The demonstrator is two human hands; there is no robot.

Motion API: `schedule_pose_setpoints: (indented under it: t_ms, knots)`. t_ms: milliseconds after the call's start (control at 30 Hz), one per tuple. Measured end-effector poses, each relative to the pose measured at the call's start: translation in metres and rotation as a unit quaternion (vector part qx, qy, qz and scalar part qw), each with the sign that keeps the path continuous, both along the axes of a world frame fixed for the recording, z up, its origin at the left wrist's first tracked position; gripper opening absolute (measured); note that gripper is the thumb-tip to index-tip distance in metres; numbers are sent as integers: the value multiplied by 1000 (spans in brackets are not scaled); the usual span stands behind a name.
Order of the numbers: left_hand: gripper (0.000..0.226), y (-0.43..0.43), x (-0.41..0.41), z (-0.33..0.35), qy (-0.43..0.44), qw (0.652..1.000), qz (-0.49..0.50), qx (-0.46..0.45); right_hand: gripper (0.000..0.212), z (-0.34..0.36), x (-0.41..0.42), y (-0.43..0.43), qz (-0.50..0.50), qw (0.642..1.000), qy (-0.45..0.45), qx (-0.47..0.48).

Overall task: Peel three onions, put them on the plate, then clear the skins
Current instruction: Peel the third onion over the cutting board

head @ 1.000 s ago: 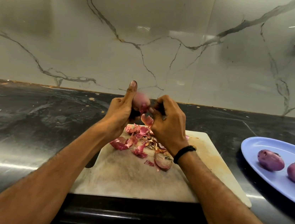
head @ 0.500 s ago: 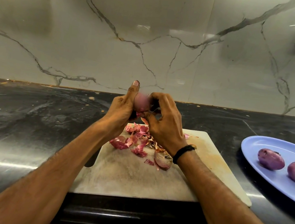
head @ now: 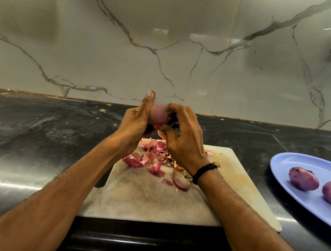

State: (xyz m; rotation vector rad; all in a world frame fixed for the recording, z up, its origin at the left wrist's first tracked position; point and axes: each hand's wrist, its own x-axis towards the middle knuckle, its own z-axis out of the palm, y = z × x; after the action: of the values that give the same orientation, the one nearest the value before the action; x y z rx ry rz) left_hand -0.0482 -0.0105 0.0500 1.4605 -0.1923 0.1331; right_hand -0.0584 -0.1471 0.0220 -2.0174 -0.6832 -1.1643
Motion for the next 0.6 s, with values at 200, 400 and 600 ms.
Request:
schedule_pose_setpoints:
  t_ms: [200, 400, 600]
  knots:
    - [69, -1, -1, 0, -9, 1000, 7, 2, 23, 0, 0, -1, -15, 1000, -11, -4]
    - [60, -1, -4, 3, -9, 999, 14, -34, 17, 1, 0, 0, -2, 1000, -9, 25]
    - [60, -4, -3, 1, -11, 1000, 23, -4, 19, 5, -1, -2, 16, 997, -9, 71]
